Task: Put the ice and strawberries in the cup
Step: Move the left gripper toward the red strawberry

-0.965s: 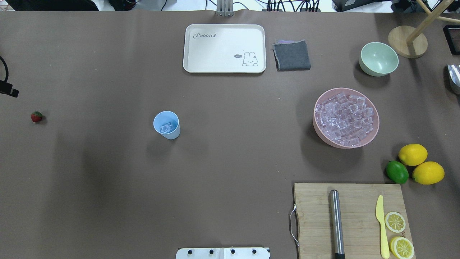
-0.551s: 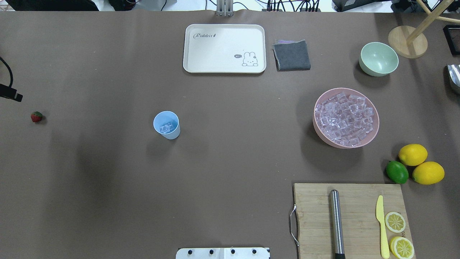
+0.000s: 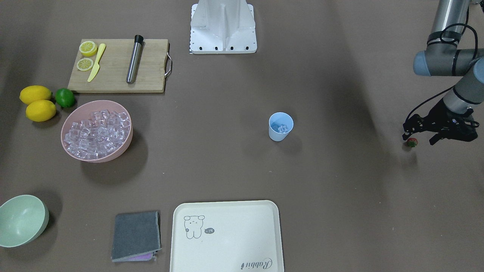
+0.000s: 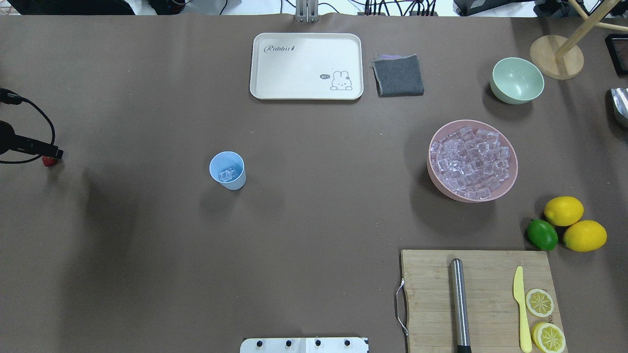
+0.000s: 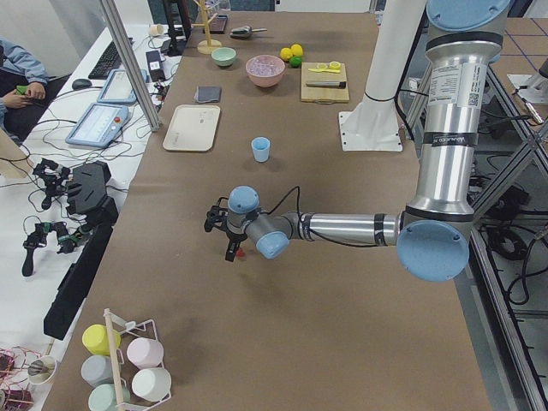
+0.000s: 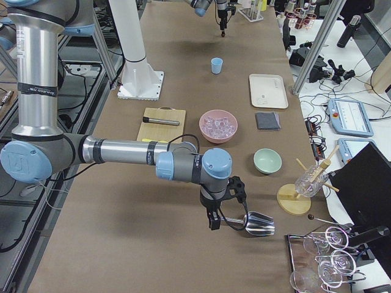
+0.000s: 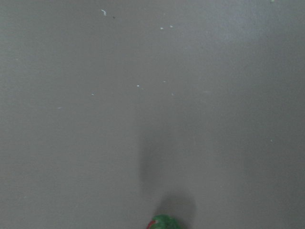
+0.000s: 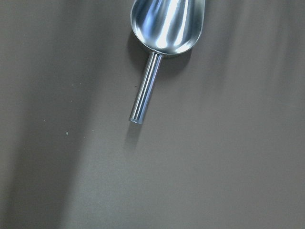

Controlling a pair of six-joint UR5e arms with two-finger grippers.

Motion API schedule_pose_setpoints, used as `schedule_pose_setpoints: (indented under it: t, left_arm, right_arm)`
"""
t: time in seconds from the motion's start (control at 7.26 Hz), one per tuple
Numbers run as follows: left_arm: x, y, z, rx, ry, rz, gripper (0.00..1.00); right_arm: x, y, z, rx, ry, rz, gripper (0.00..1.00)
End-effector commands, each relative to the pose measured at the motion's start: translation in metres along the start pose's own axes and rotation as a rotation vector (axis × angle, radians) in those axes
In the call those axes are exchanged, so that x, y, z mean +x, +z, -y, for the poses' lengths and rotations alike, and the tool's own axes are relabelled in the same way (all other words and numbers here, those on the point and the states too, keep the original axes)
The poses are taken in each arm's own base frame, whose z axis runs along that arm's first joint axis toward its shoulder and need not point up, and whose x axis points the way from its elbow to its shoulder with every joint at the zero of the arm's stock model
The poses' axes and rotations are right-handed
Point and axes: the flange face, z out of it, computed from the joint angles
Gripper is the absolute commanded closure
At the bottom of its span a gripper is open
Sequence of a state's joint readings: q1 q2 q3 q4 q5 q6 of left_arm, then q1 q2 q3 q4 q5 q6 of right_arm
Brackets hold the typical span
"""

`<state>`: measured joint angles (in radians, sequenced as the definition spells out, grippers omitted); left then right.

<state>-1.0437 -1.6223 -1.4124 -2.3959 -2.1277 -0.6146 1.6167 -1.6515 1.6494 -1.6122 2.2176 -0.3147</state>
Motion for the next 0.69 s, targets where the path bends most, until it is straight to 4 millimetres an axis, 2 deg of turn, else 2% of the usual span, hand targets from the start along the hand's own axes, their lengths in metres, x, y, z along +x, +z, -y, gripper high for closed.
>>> schedule_pose_setpoints:
  t: [0.0, 0.28, 0.41, 0.55]
  left_arm:
    - [0.0066, 0.0104, -0.0036, -0.001, 0.025, 0.007, 0.02]
    - [0.0050, 0.0133, -0.0083, 0.000, 0.027, 0.020, 0.04]
    - [0.0021, 0.0139, -0.0097, 0.003, 0.025, 0.031, 0.15]
    - [0.0007, 0.0142, -0.0113, 0.001, 0.030, 0.033, 0.44]
  right_arm:
    - [-0.0002, -0.0003, -0.0001, 0.001, 0.000, 0.000, 0.00]
    - [-0.0002, -0.0003, -0.0001, 0.001, 0.000, 0.000, 0.00]
    - [-0.0002, -0.0003, -0.0001, 0.001, 0.000, 0.000, 0.00]
    - [-0.0002, -0.0003, -0.0001, 0.001, 0.000, 0.000, 0.00]
